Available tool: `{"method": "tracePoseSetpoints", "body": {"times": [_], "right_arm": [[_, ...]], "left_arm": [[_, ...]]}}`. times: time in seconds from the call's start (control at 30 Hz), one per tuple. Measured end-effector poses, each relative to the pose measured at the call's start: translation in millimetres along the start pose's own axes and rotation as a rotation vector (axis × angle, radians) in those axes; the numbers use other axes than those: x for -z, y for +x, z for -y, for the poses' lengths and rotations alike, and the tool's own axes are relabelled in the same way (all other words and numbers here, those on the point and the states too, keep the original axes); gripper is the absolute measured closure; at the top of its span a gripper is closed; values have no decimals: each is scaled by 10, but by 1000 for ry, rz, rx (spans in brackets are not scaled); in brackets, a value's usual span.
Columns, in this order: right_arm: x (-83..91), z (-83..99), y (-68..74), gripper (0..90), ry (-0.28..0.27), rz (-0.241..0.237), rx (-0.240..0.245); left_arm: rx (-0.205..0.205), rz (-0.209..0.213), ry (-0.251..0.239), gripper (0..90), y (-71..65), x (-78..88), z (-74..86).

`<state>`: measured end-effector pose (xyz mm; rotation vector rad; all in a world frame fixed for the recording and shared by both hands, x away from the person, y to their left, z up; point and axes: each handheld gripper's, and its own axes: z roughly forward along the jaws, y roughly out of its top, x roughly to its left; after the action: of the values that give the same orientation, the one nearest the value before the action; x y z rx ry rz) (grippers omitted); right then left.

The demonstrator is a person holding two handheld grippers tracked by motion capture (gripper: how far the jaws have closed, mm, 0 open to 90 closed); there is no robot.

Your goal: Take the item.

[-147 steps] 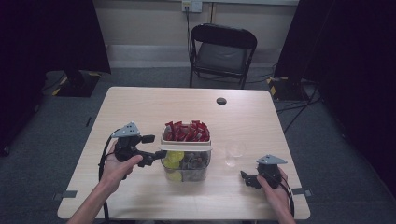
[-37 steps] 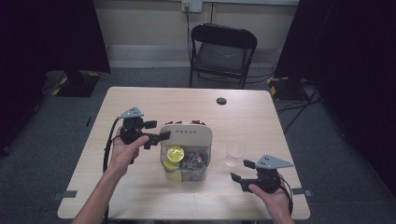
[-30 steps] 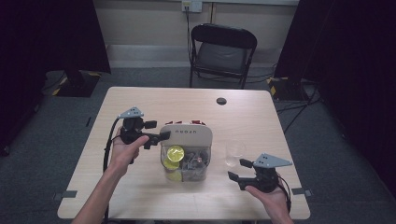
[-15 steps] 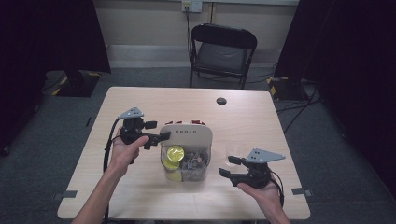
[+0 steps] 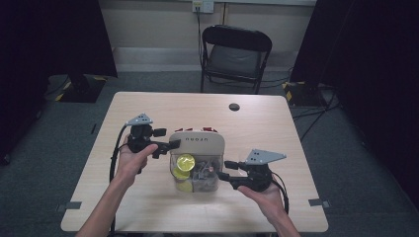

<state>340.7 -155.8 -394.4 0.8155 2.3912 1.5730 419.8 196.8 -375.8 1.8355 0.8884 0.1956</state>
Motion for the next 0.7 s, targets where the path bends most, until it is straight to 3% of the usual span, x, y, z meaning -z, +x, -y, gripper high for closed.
{"method": "tracePoseSetpoints", "body": {"times": [0.37,0.53,0.7], "right_arm": [[-209,-112,29,564,30,-39,19],[-370,-122,-9,571,54,-58,11],[-424,-99,-14,583,68,-62,12]], "left_arm": [[3,-1,0,160,8,5,15],[1,0,2,160,9,5,15],[4,1,1,160,9,4,16]]}}
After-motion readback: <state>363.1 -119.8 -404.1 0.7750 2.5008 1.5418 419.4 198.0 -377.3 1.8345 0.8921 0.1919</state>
